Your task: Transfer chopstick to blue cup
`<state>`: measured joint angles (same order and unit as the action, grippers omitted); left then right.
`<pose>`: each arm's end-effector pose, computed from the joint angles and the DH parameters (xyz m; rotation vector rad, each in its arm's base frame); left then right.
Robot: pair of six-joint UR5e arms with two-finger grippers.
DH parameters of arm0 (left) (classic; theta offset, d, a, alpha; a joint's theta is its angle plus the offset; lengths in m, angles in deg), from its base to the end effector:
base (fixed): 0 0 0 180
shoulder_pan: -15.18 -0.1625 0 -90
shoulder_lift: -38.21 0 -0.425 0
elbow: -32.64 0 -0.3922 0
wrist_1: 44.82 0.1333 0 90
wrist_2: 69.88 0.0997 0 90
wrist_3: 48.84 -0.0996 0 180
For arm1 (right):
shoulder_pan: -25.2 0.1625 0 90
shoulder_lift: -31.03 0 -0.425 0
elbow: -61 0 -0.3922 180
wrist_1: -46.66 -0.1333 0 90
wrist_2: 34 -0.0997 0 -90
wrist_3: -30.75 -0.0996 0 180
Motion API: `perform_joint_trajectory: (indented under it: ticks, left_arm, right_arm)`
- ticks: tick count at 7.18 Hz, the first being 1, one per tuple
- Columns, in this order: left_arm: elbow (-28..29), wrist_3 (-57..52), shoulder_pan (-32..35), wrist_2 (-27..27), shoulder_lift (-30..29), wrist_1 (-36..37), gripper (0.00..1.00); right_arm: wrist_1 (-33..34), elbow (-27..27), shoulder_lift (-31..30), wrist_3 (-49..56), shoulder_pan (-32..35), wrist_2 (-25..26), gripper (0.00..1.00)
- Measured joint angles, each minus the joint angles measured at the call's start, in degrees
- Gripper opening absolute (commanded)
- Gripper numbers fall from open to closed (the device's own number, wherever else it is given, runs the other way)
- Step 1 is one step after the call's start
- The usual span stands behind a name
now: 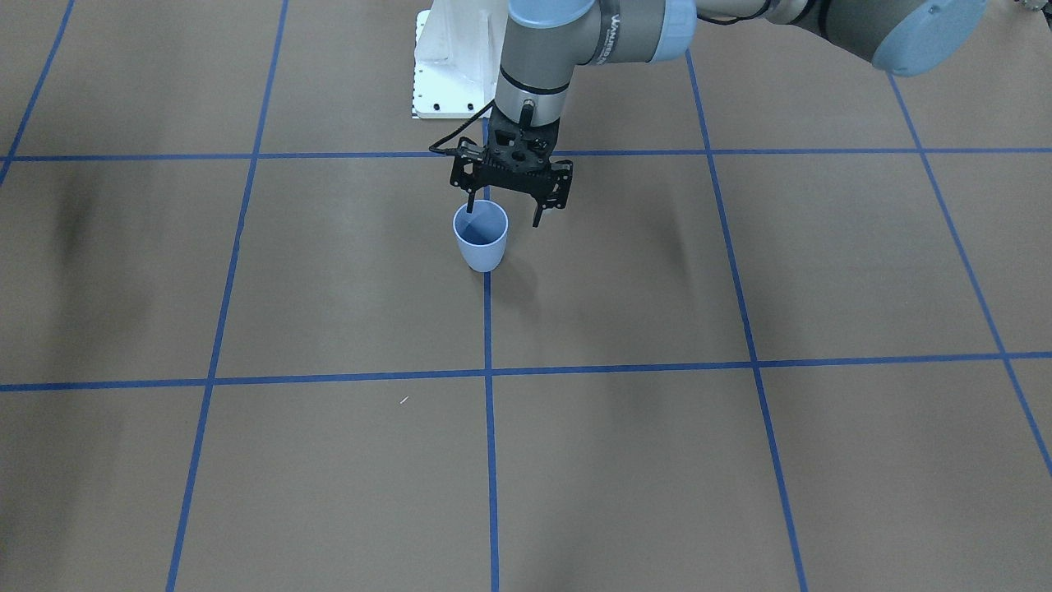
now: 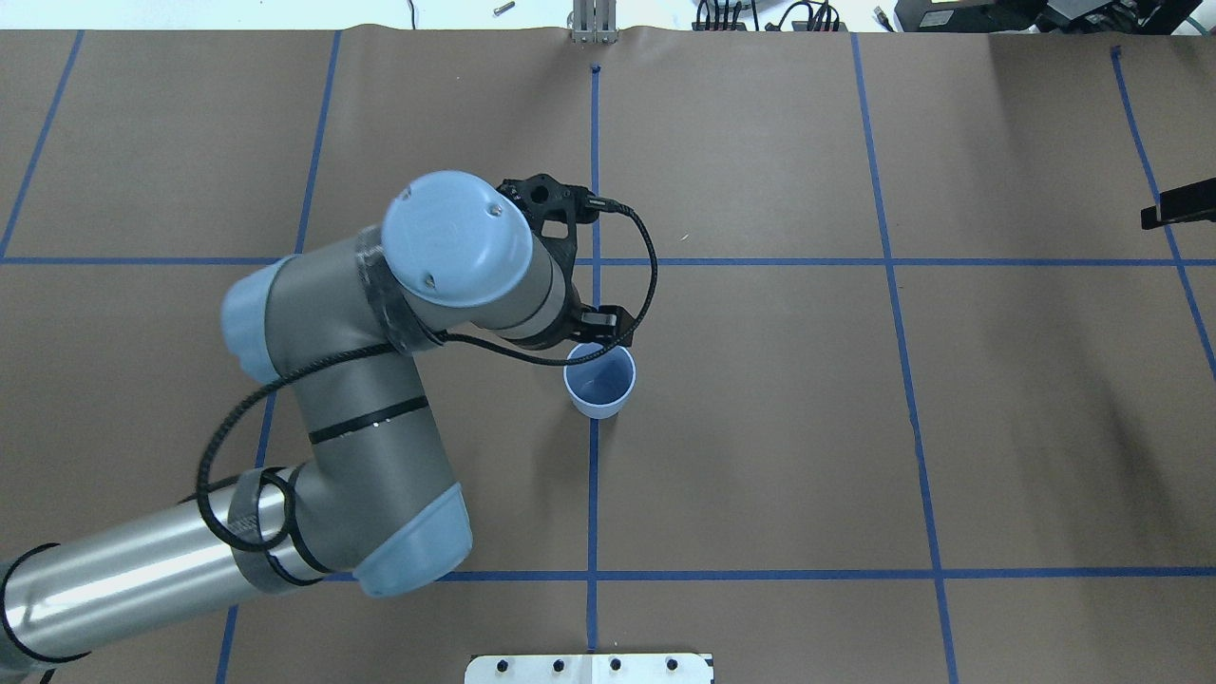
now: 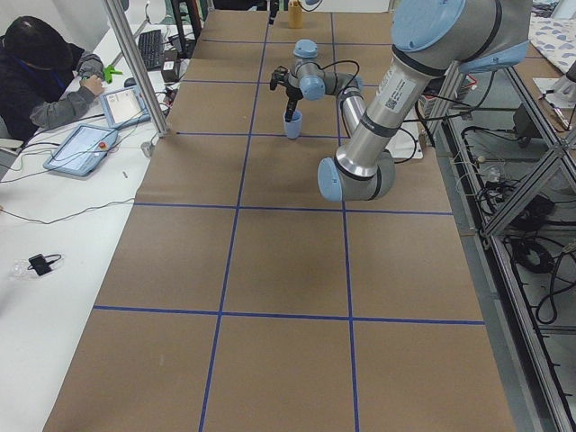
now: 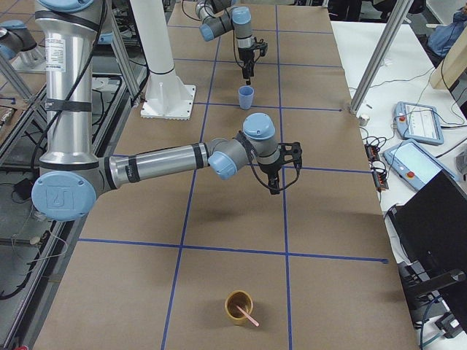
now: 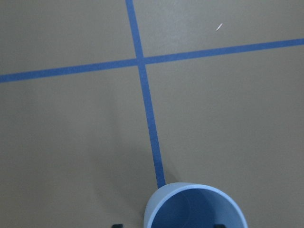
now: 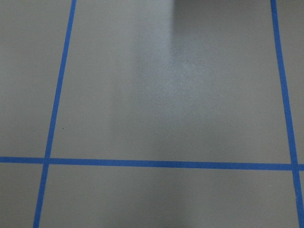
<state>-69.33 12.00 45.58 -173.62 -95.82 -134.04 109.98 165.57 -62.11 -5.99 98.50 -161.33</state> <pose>0.5060 -0.4240 0.1162 0.2845 0.9419 0.0957 -0.0705 -0.4888 0.5099 0.2903 -0.8470 0.1095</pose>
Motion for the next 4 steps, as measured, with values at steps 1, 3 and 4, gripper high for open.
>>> perform_joint_trajectory:
  ticks: [1, 3, 4]
  left_arm:
    - [-2.24, -4.93, 3.43, -2.2, 1.07, 2.71, 0.99]
    - [-3.96, -21.02, 13.72, -8.06, 6.3, 5.02, 0.99]
    - [-2.99, -31.36, 20.45, -12.41, 8.99, 5.3, 0.99]
  right_arm:
    - [-0.17, 0.0, -0.11, 0.01, 0.01, 0.18, 1.0]
    - [-0.54, 0.02, -0.7, 0.4, 0.09, 0.22, 1.0]
    - [-0.57, 0.07, -1.29, 0.8, 0.35, 0.05, 1.0]
